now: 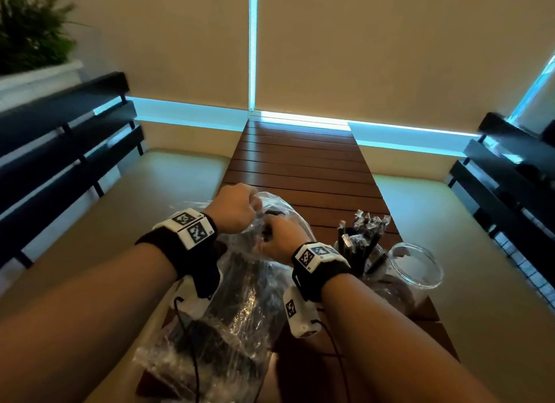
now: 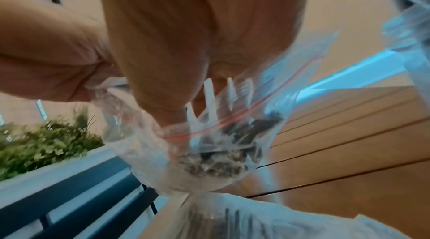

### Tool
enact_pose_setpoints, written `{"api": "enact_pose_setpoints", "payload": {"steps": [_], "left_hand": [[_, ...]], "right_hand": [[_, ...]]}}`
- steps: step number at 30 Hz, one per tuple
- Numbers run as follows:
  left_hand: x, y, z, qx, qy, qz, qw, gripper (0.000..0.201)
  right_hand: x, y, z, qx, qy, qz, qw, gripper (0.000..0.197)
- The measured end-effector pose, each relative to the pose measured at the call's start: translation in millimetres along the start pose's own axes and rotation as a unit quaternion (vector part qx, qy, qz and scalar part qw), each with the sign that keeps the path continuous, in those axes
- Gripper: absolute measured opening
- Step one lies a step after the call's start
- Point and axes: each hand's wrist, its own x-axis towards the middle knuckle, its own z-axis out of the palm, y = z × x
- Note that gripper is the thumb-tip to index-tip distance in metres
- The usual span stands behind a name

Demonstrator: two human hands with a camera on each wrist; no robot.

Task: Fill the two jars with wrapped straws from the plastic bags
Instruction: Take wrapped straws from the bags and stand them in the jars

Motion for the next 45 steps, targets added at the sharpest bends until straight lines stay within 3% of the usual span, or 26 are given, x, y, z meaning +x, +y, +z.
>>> {"api": "enact_pose_setpoints", "payload": {"steps": [2, 4, 8, 17, 21, 25, 28, 31, 34, 41, 45], "left_hand": [[-7, -1, -4, -0.001, -0.023, 0.026, 0.999, 0.025], [-12, -4, -10, -0.005, -0.037, 0.050, 0.998, 0.009], [-16, -10, -19, -0.007, -0.024, 0.058, 0.998, 0.019], [-16, -7, -13, -0.009, -0.059, 0.100, 0.993, 0.024], [-14, -8, -7, 0.009, -0.074, 0.104, 0.992, 0.029], [-13, -9, -4, 0.029, -0.082, 0.104, 0.991, 0.031], [-12, -7, -2, 0.033, -0.087, 0.106, 0.990, 0.028], [-11, -5, -1, 0.045, -0.094, 0.106, 0.989, 0.028], [-9, -5, 0, 0.054, -0.095, 0.102, 0.989, 0.027], [-4, -8, 8, 0.074, -0.061, 0.094, 0.991, 0.018], [2, -15, 10, 0.082, -0.031, 0.064, 0.994, 0.010]], "right_hand": [[1, -3, 3, -0.018, 0.032, -0.043, 0.998, 0.026], [1, -7, 3, -0.029, 0.099, -0.104, 0.989, 0.020], [-3, -21, -3, -0.097, 0.118, -0.193, 0.969, 0.034], [-6, -27, -6, -0.112, 0.022, -0.069, 0.991, 0.022], [-3, -26, -3, -0.086, -0.062, -0.003, 0.994, 0.011], [-3, -30, -5, -0.114, -0.101, 0.018, 0.988, 0.033], [-4, -31, -6, -0.132, -0.133, 0.041, 0.982, 0.017], [-2, -26, 2, -0.142, -0.133, 0.057, 0.979, 0.040], [-4, -25, 0, -0.113, -0.115, 0.068, 0.985, 0.013], [-3, -31, -3, -0.134, -0.111, 0.060, 0.983, 0.037], [-7, -36, -21, -0.138, -0.113, 0.058, 0.982, 0.013]]}}
